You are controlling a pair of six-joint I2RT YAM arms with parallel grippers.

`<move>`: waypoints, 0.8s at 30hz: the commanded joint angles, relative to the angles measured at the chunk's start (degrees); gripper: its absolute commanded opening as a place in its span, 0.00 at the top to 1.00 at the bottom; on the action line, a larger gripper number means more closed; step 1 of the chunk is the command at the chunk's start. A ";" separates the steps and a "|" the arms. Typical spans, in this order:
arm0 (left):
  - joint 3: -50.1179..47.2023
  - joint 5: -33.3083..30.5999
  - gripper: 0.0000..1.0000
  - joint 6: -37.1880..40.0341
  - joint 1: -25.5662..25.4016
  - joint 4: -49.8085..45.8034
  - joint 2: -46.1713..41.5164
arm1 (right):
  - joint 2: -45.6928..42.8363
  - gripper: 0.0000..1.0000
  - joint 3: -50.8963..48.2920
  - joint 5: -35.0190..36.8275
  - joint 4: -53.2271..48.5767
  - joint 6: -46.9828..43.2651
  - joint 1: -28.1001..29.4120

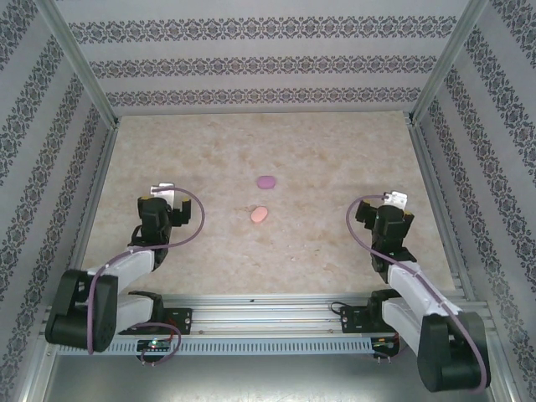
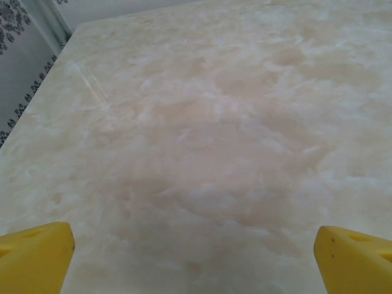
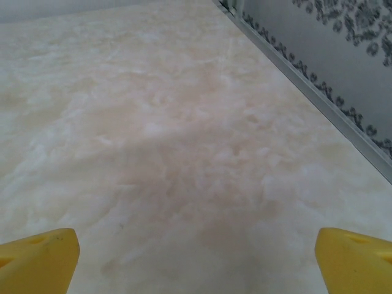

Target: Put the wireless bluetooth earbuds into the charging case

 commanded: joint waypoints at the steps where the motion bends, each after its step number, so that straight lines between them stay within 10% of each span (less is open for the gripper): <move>1: 0.87 0.47 0.00 3.33 0.64 13.75 5.02 | 4.60 0.02 -1.21 -4.21 14.34 -3.70 -0.35; 16: 0.70 6.83 0.00 -1.44 1.28 23.02 11.58 | 33.07 0.02 4.77 -11.28 39.48 -5.59 -2.43; 24: 3.04 5.21 0.00 -2.54 1.50 25.49 19.84 | 31.76 0.02 8.04 -10.93 32.22 -6.41 -1.93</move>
